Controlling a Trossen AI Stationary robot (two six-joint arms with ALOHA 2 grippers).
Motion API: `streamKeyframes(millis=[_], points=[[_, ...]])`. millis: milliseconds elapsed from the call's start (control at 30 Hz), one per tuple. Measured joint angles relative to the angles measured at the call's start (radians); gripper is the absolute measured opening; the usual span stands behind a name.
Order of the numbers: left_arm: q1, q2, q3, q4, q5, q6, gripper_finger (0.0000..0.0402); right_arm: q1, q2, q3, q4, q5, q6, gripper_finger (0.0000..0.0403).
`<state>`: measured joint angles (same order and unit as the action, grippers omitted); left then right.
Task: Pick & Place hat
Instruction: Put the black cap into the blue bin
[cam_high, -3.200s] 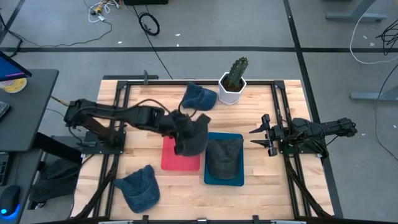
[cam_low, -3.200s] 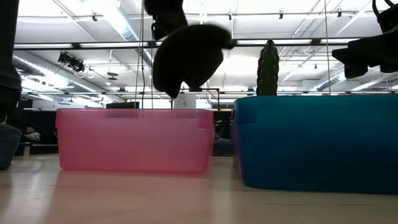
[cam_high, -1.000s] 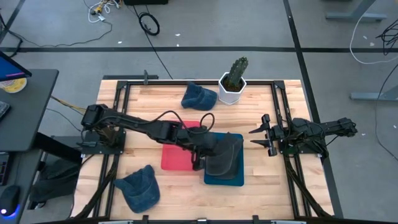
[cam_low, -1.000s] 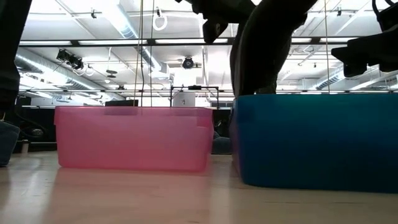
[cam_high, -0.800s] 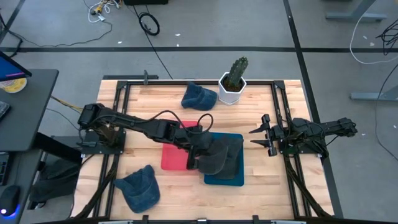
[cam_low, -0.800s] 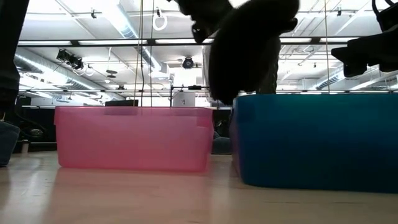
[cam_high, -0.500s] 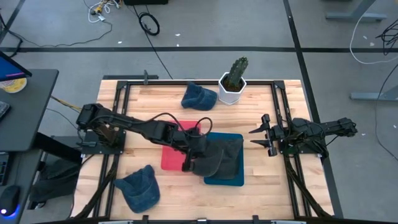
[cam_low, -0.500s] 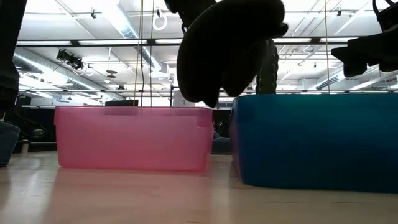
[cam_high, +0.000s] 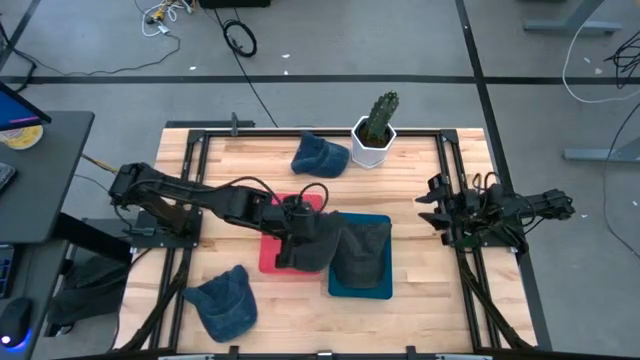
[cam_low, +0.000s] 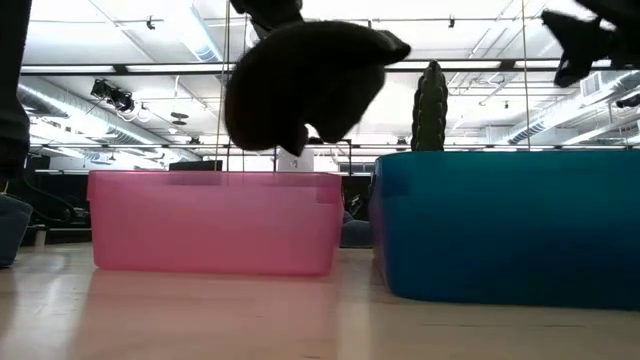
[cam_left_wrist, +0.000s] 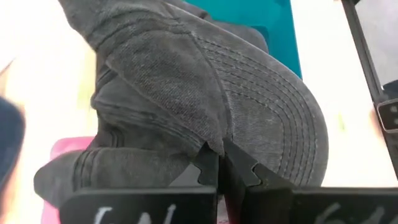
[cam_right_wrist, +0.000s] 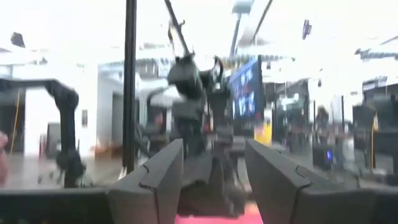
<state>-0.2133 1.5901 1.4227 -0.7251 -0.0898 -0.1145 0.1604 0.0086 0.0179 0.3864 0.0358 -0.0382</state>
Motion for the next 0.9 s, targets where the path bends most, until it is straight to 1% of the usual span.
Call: streamKeyframes(millis=[67,267,400,500,600,700,800,900], points=[[0.0,-0.02,0.0,-0.025,-0.018,0.004,0.0003,0.0,0.0,0.001,0.033,0.0,-0.001,0.0176],[0.01,-0.051,0.0,-0.091,-0.122,0.016,0.0003,-0.002,0.001,0.001,0.079,0.021,0.015,0.0176],[0.037,-0.053,0.0,-0.137,-0.144,0.029,0.0003,-0.002,0.02,0.001,0.152,0.027,0.056,0.0176],[0.061,-0.053,0.0,-0.145,-0.154,0.049,0.0003,-0.003,0.058,0.001,0.189,0.031,0.016,0.0176],[0.085,-0.053,0.0,-0.144,-0.155,0.059,0.0003,-0.002,0.123,0.001,0.221,0.039,-0.025,0.0176],[0.108,-0.053,0.0,-0.144,-0.155,0.077,0.0003,-0.002,0.204,0.02,0.224,0.077,-0.051,0.0176],[0.13,-0.053,0.0,-0.144,-0.171,0.084,0.0003,-0.003,0.301,0.073,0.223,0.088,-0.079,0.0176],[0.152,-0.053,0.0,-0.146,-0.185,0.097,0.0003,-0.003,0.421,0.159,0.197,0.088,-0.122,0.0176]])
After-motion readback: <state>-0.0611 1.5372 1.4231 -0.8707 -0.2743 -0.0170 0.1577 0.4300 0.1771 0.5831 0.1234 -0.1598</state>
